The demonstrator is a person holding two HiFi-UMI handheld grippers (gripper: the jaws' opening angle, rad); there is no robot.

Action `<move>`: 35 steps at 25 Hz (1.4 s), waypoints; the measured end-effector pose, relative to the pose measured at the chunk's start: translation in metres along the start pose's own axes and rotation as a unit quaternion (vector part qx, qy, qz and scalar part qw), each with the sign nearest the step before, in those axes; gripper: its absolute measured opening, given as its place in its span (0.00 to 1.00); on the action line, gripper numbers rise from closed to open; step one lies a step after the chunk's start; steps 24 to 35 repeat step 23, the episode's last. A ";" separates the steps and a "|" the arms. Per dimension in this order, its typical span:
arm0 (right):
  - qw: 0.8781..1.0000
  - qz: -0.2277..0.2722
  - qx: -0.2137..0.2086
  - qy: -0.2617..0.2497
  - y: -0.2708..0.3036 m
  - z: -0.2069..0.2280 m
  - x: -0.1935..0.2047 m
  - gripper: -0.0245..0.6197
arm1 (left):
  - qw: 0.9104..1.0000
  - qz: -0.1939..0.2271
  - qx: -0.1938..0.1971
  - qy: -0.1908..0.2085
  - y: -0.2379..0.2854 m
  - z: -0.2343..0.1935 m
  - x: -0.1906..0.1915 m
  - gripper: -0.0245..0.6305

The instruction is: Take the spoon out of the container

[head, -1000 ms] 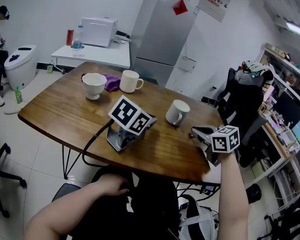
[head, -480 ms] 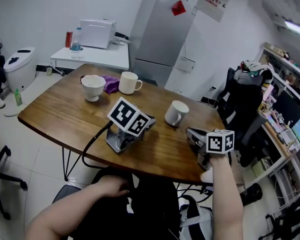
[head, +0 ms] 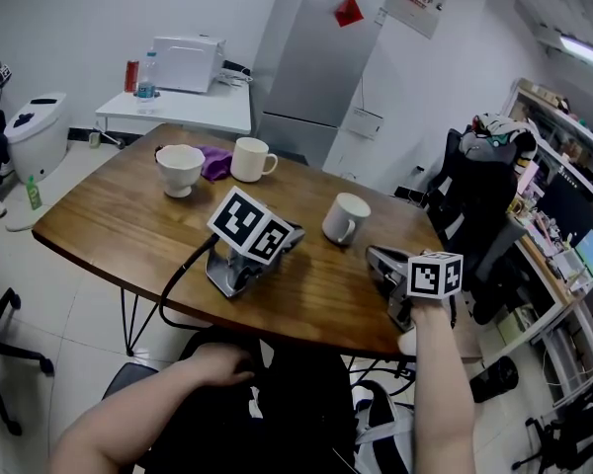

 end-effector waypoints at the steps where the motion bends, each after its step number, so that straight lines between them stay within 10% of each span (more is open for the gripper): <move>1: 1.000 0.002 -0.002 0.001 -0.001 0.000 0.000 0.04 | 1.000 0.000 0.000 0.000 0.000 0.000 0.000 0.05; 35: 1.000 0.023 -0.010 0.011 -0.005 0.001 0.000 0.04 | 1.000 -0.001 0.000 0.000 -0.001 0.001 0.000 0.05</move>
Point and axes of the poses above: the fingertips, and each gripper's own axes: y forward along the fingers, z to its right, x out of its underside, the point moved 8 cm from there along -y, backward along the fingers, and after that the axes turned 1 degree about -y, right-handed, at the moved point
